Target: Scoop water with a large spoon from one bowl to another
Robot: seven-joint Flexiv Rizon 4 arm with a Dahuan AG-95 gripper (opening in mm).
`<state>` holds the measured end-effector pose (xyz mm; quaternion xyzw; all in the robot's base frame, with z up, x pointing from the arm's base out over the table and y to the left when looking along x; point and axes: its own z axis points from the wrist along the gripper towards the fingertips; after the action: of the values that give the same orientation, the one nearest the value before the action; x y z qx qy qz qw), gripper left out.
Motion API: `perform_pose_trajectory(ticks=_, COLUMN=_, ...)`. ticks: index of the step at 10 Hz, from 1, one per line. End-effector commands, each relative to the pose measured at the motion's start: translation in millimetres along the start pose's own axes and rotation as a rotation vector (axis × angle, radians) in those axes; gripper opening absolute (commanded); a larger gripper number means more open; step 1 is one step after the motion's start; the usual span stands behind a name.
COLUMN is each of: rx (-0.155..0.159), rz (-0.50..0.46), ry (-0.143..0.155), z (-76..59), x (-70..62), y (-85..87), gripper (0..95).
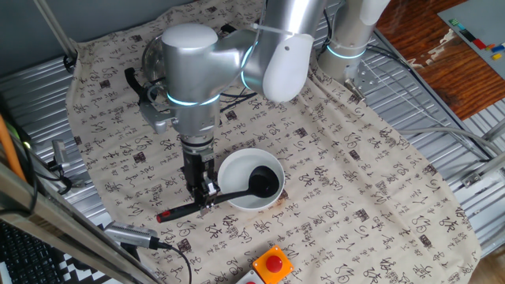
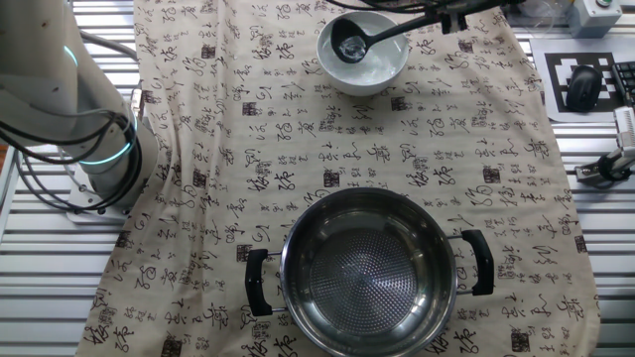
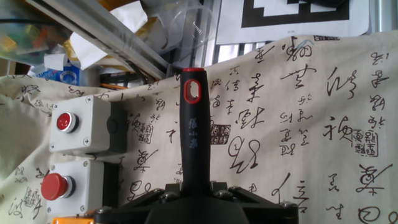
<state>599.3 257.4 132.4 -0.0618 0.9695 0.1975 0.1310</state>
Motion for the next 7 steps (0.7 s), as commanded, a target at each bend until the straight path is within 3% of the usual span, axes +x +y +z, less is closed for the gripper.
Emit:
perform_pose_trajectory(ticks=1, rx=-0.01, rz=0.001, ry=-0.008, z=1.1, x=-1.4, y=-0.5, gripper=0.0)
perform_pose_trajectory(ticks=7, rx=-0.026, rz=-0.033, ry=-0.034, z=2.7, x=-2.3, y=-3.3, gripper=0.0)
